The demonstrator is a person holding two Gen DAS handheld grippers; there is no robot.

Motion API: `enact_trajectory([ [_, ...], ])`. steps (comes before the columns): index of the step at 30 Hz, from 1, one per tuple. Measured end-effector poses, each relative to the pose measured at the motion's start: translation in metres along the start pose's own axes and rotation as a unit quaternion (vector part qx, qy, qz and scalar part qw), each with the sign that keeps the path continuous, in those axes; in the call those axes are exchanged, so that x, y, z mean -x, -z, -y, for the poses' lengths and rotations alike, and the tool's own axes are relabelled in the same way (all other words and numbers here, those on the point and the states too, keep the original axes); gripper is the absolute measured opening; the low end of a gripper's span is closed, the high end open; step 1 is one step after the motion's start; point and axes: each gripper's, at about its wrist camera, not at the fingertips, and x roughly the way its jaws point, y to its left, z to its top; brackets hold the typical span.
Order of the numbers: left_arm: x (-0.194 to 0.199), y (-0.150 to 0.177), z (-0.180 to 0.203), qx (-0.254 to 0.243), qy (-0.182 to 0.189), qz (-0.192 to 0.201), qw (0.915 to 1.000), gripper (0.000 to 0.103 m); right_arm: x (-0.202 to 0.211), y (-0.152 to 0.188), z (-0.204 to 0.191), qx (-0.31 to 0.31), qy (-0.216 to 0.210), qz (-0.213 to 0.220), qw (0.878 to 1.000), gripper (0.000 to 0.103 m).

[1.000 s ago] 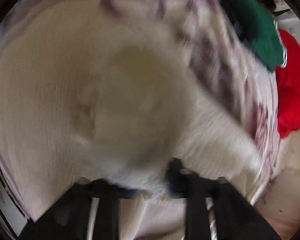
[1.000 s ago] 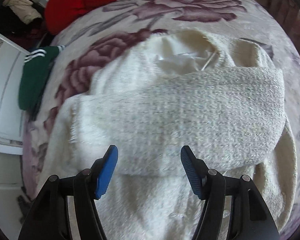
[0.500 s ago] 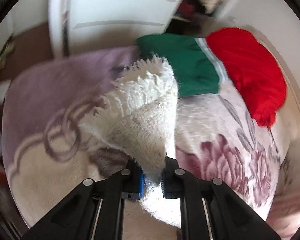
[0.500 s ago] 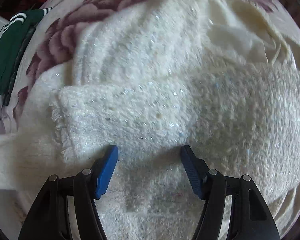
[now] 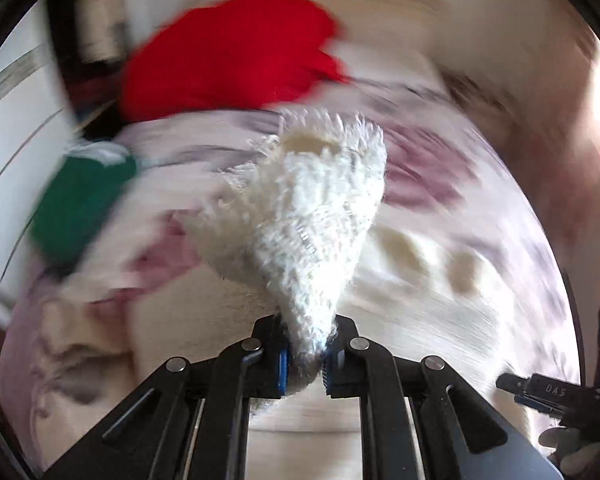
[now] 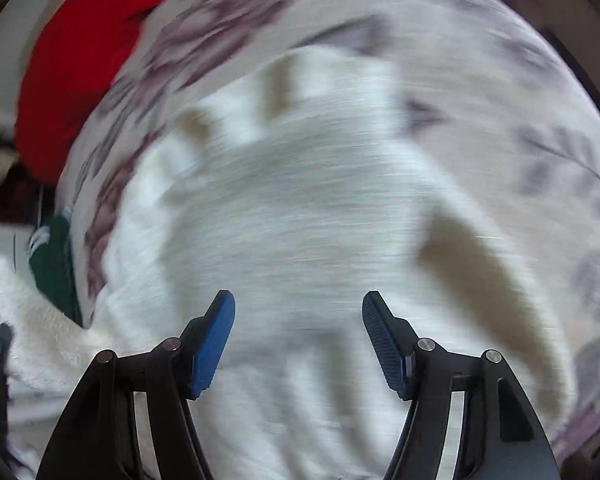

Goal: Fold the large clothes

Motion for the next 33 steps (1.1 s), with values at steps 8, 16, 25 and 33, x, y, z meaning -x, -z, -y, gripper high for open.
enact_trajectory([
  [8, -0.095, 0.059, 0.198, -0.106, 0.04, -0.115, 0.9869, 0.01, 0.035, -0.014, 0.146, -0.032, 0.055, -0.014, 0.998, 0.068],
  [16, -0.075, 0.05, 0.175, -0.063, 0.064, -0.154, 0.9839, 0.09, 0.062, -0.032, 0.205, -0.057, -0.002, -0.019, 0.998, 0.085],
  [25, -0.036, 0.051, 0.034, 0.013, -0.101, -0.11, 0.9887, 0.09, 0.05, -0.091, 0.125, 0.002, -0.136, -0.052, 0.989, 0.085],
  [33, -0.078, 0.08, -0.075, 0.079, -0.211, -0.151, 0.9625, 0.094, -0.034, -0.124, 0.039, 0.12, -0.047, -0.04, 0.991, 0.007],
])
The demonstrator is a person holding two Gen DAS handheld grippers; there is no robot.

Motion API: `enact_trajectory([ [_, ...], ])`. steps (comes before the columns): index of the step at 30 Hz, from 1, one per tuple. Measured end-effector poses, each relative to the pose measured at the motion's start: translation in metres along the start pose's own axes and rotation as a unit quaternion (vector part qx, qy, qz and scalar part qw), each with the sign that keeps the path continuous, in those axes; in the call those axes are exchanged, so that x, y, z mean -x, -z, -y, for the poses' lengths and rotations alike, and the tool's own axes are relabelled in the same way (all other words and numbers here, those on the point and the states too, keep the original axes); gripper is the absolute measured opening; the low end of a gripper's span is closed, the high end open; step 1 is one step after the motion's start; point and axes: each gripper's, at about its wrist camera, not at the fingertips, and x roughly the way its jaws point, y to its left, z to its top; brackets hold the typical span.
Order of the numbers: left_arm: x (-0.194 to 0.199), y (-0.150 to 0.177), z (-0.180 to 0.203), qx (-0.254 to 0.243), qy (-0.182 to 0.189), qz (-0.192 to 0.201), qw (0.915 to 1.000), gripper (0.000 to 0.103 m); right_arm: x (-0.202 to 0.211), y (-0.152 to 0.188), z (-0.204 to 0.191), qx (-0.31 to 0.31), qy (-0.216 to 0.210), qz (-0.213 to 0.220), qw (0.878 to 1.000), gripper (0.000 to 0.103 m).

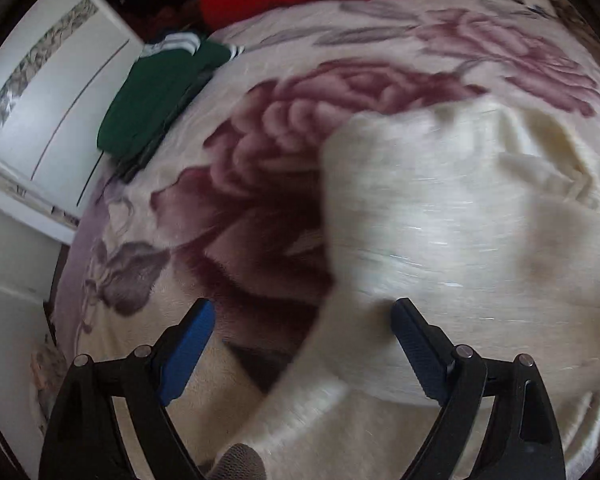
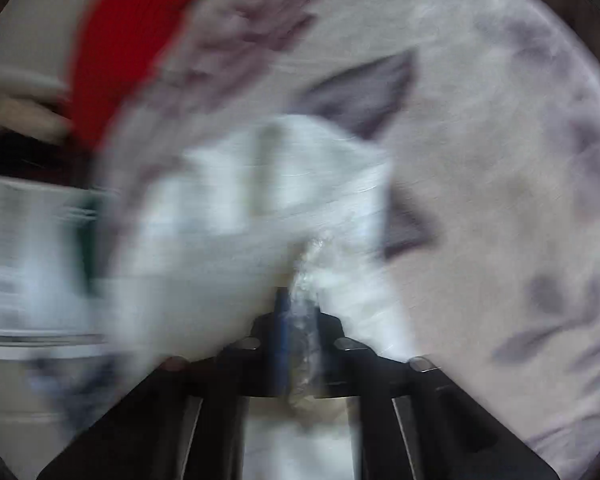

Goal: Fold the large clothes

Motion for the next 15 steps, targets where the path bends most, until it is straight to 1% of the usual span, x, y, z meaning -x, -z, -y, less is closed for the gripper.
enact_trajectory([
  [1, -0.006, -0.002, -0.002, 0.004, 0.006, -0.005, 1.0, 0.095, -0.018, -0.004, 0.008, -0.011, 0.023, -0.025, 0.999, 0.008],
  [2, -0.01, -0.005, -0.001, 0.005, 0.008, -0.006, 0.9999, 0.095, -0.027, -0.006, 0.012, -0.019, 0.021, -0.046, 0.999, 0.008],
  [3, -0.007, -0.005, 0.0, 0.003, 0.011, -0.003, 0.9999, 0.095, -0.03, -0.008, 0.014, -0.024, 0.009, -0.062, 0.998, 0.014],
  [4, -0.007, -0.007, 0.003, -0.001, 0.013, 0.002, 0.9999, 0.095, -0.024, -0.011, 0.015, -0.035, -0.016, -0.068, 0.997, 0.02],
  [5, -0.007, -0.009, 0.006, -0.006, 0.014, 0.006, 0.9999, 0.095, -0.014, -0.016, 0.017, -0.046, -0.038, -0.068, 0.996, 0.043],
  [6, -0.007, -0.011, 0.006, -0.008, 0.015, 0.009, 0.9998, 0.095, 0.002, -0.022, 0.022, -0.063, -0.053, -0.051, 0.995, 0.067],
  [7, -0.008, -0.015, 0.004, -0.009, 0.016, 0.011, 0.9998, 0.095, 0.015, -0.029, 0.028, -0.082, -0.06, -0.025, 0.995, 0.072],
  [8, -0.009, -0.017, 0.006, -0.009, 0.017, 0.012, 0.9997, 0.095, 0.024, -0.037, 0.036, -0.102, -0.06, -0.001, 0.993, 0.075],
  [9, -0.01, -0.02, 0.007, -0.01, 0.016, 0.014, 0.9997, 0.095, 0.025, -0.047, 0.044, -0.122, -0.053, 0.01, 0.991, 0.075],
  [12, -0.013, -0.03, 0.01, -0.013, 0.015, 0.021, 0.9996, 0.095, -0.017, -0.083, 0.064, -0.159, -0.03, -0.035, 0.986, 0.075],
  [14, -0.012, -0.038, 0.017, -0.022, 0.014, 0.033, 0.9991, 0.095, -0.057, -0.101, 0.062, -0.151, -0.028, -0.079, 0.985, 0.075],
  [15, -0.012, -0.04, 0.02, -0.026, 0.013, 0.038, 0.9988, 0.095, -0.077, -0.109, 0.054, -0.134, -0.025, -0.106, 0.985, 0.075],
])
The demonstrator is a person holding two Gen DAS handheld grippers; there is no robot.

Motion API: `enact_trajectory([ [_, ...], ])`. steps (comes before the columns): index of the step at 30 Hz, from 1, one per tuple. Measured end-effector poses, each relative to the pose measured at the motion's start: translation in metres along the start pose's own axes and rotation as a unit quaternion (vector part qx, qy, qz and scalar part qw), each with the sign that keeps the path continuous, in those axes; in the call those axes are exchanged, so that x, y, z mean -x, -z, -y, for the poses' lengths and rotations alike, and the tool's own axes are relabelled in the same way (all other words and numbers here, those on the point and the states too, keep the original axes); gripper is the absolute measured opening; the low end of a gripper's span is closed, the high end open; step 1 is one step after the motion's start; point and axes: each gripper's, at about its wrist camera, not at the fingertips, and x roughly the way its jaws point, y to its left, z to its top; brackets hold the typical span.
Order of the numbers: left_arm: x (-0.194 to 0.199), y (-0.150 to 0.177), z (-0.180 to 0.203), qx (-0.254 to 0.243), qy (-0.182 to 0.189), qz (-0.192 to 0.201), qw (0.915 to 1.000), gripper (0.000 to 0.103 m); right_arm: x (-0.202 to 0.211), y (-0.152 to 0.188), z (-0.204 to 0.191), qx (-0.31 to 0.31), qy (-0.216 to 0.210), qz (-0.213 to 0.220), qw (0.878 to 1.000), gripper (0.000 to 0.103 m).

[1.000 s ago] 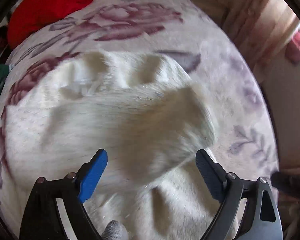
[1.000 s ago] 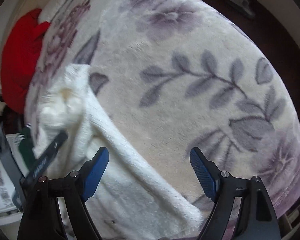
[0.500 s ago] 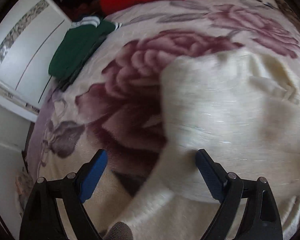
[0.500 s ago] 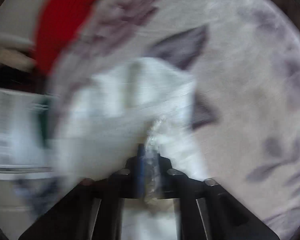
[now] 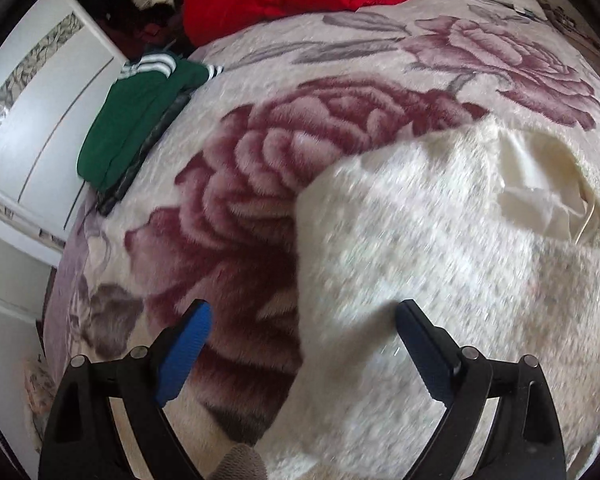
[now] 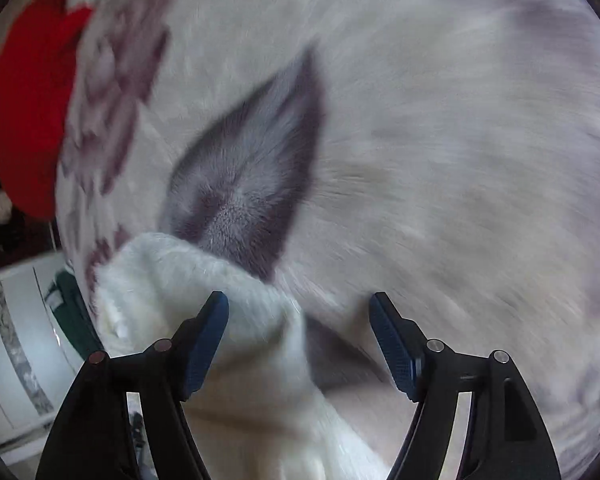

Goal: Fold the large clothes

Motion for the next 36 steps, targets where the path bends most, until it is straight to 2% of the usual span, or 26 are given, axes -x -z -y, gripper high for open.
enact_trajectory([
  [1, -0.001, -0.003, 0.005, -0.007, -0.001, 0.004, 1.0, 0.095, -0.01, -0.004, -0.01, 0.019, 0.021, -0.007, 1.0, 0.075],
  [2, -0.002, -0.005, 0.008, -0.012, 0.0, 0.005, 0.9999, 0.095, -0.015, -0.006, -0.021, 0.045, 0.036, 0.001, 0.998, 0.055],
  [3, -0.005, -0.008, 0.013, -0.015, 0.003, 0.002, 0.9999, 0.095, -0.014, -0.006, -0.036, 0.085, 0.051, 0.022, 0.995, 0.007],
  [4, -0.007, -0.011, 0.016, -0.016, 0.006, 0.002, 0.9999, 0.095, -0.005, -0.003, -0.054, 0.132, 0.082, 0.067, 0.986, 0.0],
  [6, -0.011, -0.015, 0.023, -0.023, 0.009, 0.002, 0.9997, 0.095, 0.024, -0.007, -0.063, 0.117, 0.096, 0.15, 0.977, 0.0],
  [8, -0.014, -0.02, 0.029, -0.028, 0.016, 0.0, 0.9995, 0.095, 0.061, -0.025, -0.05, 0.049, 0.087, 0.219, 0.971, 0.0],
  [9, -0.014, -0.022, 0.031, -0.027, 0.019, -0.003, 0.9995, 0.095, 0.069, -0.041, -0.04, 0.029, 0.044, 0.204, 0.977, 0.0],
  [10, -0.014, -0.024, 0.032, -0.025, 0.022, -0.004, 0.9994, 0.095, 0.069, -0.055, -0.033, 0.024, -0.003, 0.168, 0.986, 0.0],
  [11, -0.012, -0.026, 0.033, -0.024, 0.023, -0.002, 0.9995, 0.095, 0.063, -0.059, -0.035, 0.036, -0.007, 0.129, 0.991, 0.0],
  [13, -0.007, -0.031, 0.036, -0.022, 0.028, 0.0, 0.9994, 0.095, 0.048, -0.052, -0.052, 0.092, 0.031, 0.065, 0.993, 0.003],
  [14, -0.005, -0.033, 0.038, -0.023, 0.029, 0.002, 0.9993, 0.095, 0.037, -0.047, -0.058, 0.11, 0.039, 0.029, 0.993, 0.023],
  [15, -0.004, -0.035, 0.041, -0.024, 0.029, 0.003, 0.9993, 0.095, 0.026, -0.038, -0.06, 0.122, 0.05, -0.004, 0.991, 0.055],
  [16, -0.002, -0.036, 0.044, -0.027, 0.027, 0.006, 0.9993, 0.095, 0.014, -0.029, -0.06, 0.129, 0.052, -0.028, 0.99, 0.067],
  [17, 0.0, -0.039, 0.048, -0.033, 0.024, 0.01, 0.9991, 0.095, 0.002, -0.019, -0.059, 0.131, 0.058, -0.044, 0.989, 0.072],
  [20, 0.001, -0.045, 0.059, -0.047, 0.022, 0.015, 0.9986, 0.095, -0.037, 0.003, -0.044, 0.09, 0.045, -0.108, 0.989, 0.072],
  [21, 0.0, -0.047, 0.061, -0.05, 0.024, 0.015, 0.9983, 0.095, -0.052, 0.012, -0.041, 0.081, 0.049, -0.127, 0.987, 0.062],
  [22, 0.0, -0.048, 0.064, -0.054, 0.025, 0.015, 0.9981, 0.095, -0.056, 0.018, -0.042, 0.088, 0.056, -0.106, 0.989, 0.051],
  [23, -0.001, -0.05, 0.067, -0.058, 0.027, 0.018, 0.9978, 0.095, -0.055, 0.025, -0.046, 0.104, 0.074, -0.088, 0.988, 0.025],
  [24, -0.001, -0.051, 0.068, -0.061, 0.028, 0.019, 0.9976, 0.095, -0.053, 0.03, -0.051, 0.117, 0.087, -0.069, 0.987, 0.008],
  [27, -0.001, -0.055, 0.072, -0.069, 0.028, 0.024, 0.9969, 0.095, -0.026, 0.044, -0.064, 0.11, 0.097, 0.022, 0.989, 0.003],
  [28, -0.001, -0.056, 0.072, -0.069, 0.028, 0.023, 0.997, 0.095, -0.01, 0.044, -0.06, 0.11, 0.112, 0.073, 0.985, 0.003],
  [30, 0.0, -0.058, 0.069, -0.064, 0.033, 0.024, 0.9971, 0.095, 0.005, 0.036, -0.044, 0.069, 0.112, 0.111, 0.985, 0.0],
  [32, 0.001, -0.059, 0.067, -0.061, 0.032, 0.024, 0.9974, 0.095, 0.023, 0.025, -0.021, 0.023, 0.147, 0.169, 0.974, 0.0],
  [33, 0.001, -0.059, 0.064, -0.056, 0.035, 0.023, 0.9975, 0.095, 0.022, 0.014, -0.009, 0.008, 0.117, 0.144, 0.983, 0.0],
  [34, 0.001, -0.06, 0.062, -0.052, 0.037, 0.021, 0.9977, 0.095, 0.013, 0.006, 0.005, -0.016, 0.065, 0.08, 0.995, 0.0],
  [36, -0.001, -0.065, 0.06, -0.054, 0.039, 0.015, 0.9977, 0.095, 0.016, 0.009, 0.001, 0.006, 0.087, 0.058, 0.995, 0.001],
])
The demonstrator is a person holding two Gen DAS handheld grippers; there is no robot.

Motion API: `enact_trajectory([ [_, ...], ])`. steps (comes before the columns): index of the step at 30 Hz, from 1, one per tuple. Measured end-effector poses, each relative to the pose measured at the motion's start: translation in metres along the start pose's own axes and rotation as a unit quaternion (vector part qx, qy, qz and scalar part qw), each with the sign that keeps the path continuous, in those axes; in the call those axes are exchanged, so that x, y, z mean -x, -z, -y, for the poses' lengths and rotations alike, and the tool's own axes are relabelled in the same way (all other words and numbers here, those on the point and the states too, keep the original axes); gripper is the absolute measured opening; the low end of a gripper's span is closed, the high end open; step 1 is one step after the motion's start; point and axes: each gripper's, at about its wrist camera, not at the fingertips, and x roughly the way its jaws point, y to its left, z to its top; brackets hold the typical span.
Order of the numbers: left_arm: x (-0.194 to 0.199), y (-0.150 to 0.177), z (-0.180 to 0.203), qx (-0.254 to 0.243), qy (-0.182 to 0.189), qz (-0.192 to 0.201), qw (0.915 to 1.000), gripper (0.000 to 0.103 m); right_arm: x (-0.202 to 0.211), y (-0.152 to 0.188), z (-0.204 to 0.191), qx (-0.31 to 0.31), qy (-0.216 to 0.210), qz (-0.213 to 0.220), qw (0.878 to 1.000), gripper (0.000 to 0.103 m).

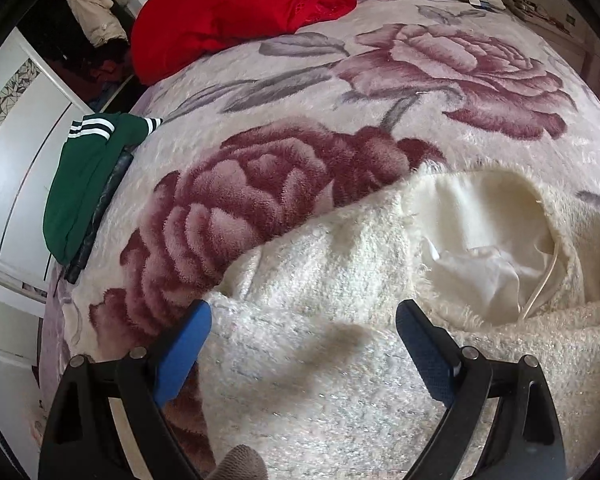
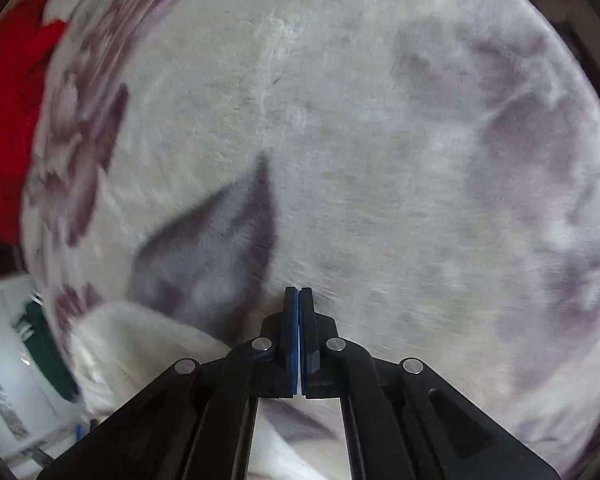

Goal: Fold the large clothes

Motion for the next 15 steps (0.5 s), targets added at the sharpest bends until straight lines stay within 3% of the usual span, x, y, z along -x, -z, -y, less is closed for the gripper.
enact_trajectory([
  [1, -0.002, -0.004, -0.002, -0.004, -0.003, -0.004, 1.0, 0.095, 0.005, 0.005, -0.014, 0.055, -0.013, -0.013, 0.998, 0.001],
  [2, -0.003, -0.01, -0.005, -0.01, -0.006, -0.006, 0.9999, 0.095, 0.007, 0.011, -0.026, 0.084, -0.025, -0.027, 0.996, 0.008],
  [5, -0.016, -0.031, -0.006, -0.044, -0.01, -0.019, 0.9988, 0.095, 0.016, 0.023, -0.063, 0.159, -0.031, -0.025, 0.986, 0.077],
  [6, -0.025, -0.037, -0.005, -0.059, -0.013, -0.029, 0.9978, 0.095, 0.013, 0.022, -0.078, 0.18, -0.026, -0.019, 0.983, 0.08],
  [11, -0.099, -0.053, 0.012, -0.14, -0.01, -0.126, 0.982, 0.095, -0.039, -0.017, -0.148, 0.24, -0.008, -0.084, 0.967, 0.08],
  [13, -0.111, -0.055, 0.016, -0.147, -0.006, -0.131, 0.9805, 0.094, -0.06, -0.012, -0.154, 0.264, 0.008, -0.137, 0.955, 0.079],
  [14, -0.112, -0.056, 0.016, -0.142, -0.004, -0.127, 0.9817, 0.094, -0.066, -0.003, -0.165, 0.292, 0.039, -0.124, 0.947, 0.058],
  [15, -0.11, -0.058, 0.016, -0.137, -0.002, -0.124, 0.9829, 0.094, -0.068, 0.004, -0.172, 0.315, 0.069, -0.107, 0.941, 0.025],
])
